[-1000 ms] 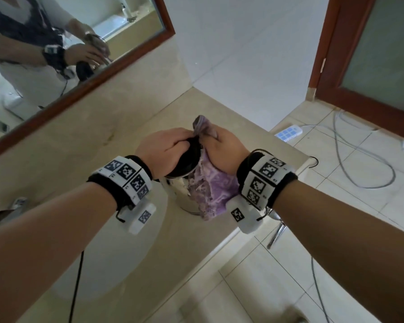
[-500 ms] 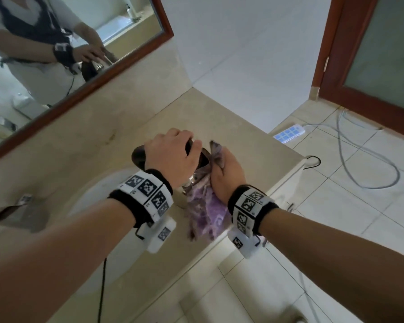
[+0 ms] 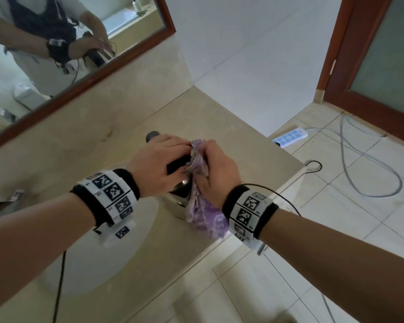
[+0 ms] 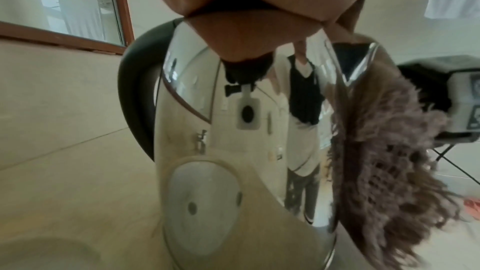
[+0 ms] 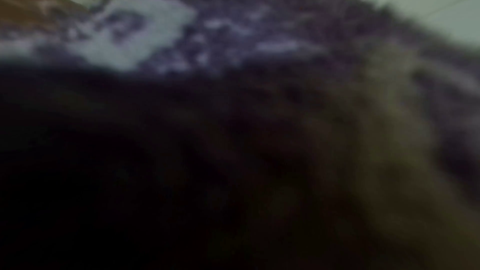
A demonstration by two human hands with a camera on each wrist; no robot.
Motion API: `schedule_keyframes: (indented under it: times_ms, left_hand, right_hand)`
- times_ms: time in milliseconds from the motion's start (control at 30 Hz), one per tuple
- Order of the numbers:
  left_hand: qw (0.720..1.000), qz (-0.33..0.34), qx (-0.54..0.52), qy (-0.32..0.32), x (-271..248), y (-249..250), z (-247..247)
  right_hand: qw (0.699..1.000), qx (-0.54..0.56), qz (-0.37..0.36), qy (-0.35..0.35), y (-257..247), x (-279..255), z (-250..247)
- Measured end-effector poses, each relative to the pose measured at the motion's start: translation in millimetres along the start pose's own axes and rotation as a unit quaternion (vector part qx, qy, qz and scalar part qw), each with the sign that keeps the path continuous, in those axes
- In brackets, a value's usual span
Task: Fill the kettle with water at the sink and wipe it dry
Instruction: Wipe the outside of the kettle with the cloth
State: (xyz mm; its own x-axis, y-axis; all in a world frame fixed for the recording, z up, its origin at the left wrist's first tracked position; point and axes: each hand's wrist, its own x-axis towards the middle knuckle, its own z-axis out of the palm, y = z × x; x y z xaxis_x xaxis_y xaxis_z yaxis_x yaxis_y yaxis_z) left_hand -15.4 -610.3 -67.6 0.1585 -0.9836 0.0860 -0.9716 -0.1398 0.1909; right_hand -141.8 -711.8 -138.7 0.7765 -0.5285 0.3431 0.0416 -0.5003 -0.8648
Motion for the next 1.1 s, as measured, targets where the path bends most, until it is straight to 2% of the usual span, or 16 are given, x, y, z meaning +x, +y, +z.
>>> schedule_keyframes:
  times_ms: [100, 167, 233, 300, 533, 600, 667, 733, 800, 867, 967, 1033, 1100]
  left_hand:
    - [0.994, -0.093, -0.052, 0.027, -8, 8, -1]
    - [0.983, -0.174, -0.028, 0.054, -12, 20, 3]
    - [0.966, -0.256, 0.015, 0.033, -8, 30, 6]
    - [0.956, -0.289, 0.036, 0.013, -1, 34, 9]
    - [0.970, -0.230, 0.041, 0.074, 0, 21, 11]
    - [0.978, -0.200, 0.023, 0.063, 5, 13, 7]
    - [0.985, -0.171, 0.010, 0.032, 9, 4, 4]
    - [0.992, -0.125, 0.010, 0.007, 13, -4, 1]
    - [0.997, -0.074, 0.016, -0.007, 17, -11, -2]
    - [0.999, -0.052, 0.002, -0.008, 19, -14, -3]
    - [0.995, -0.090, -0.029, 0.000, 19, -13, -3]
    - [0.984, -0.166, -0.056, 0.019, 21, -9, 1]
    - [0.968, -0.235, -0.069, 0.047, 27, -1, 4]
  right_hand:
    - [0.997, 0.026, 0.070, 0.018, 8, -1, 3]
    - [0.992, 0.035, 0.123, 0.015, 22, -14, 7]
    - [0.989, 0.026, 0.143, -0.001, 29, -25, 11]
    - [0.990, 0.016, 0.140, -0.006, 29, -25, 12]
    - [0.998, 0.017, 0.063, -0.024, 2, 13, 1]
    - [0.996, 0.018, 0.089, -0.010, 9, 14, 3]
    - [0.987, 0.022, 0.157, 0.005, 22, 3, 6]
    - [0.977, 0.025, 0.213, -0.008, 32, -12, 8]
    - [0.979, 0.014, 0.204, -0.014, 33, -18, 8]
    - [0.987, 0.008, 0.162, 0.001, 25, -15, 7]
    - [0.997, 0.000, 0.077, 0.017, 2, 2, 3]
    - [0.999, -0.015, 0.027, 0.017, -7, 15, 0]
    - [0.999, -0.011, 0.036, 0.024, -5, 20, -1]
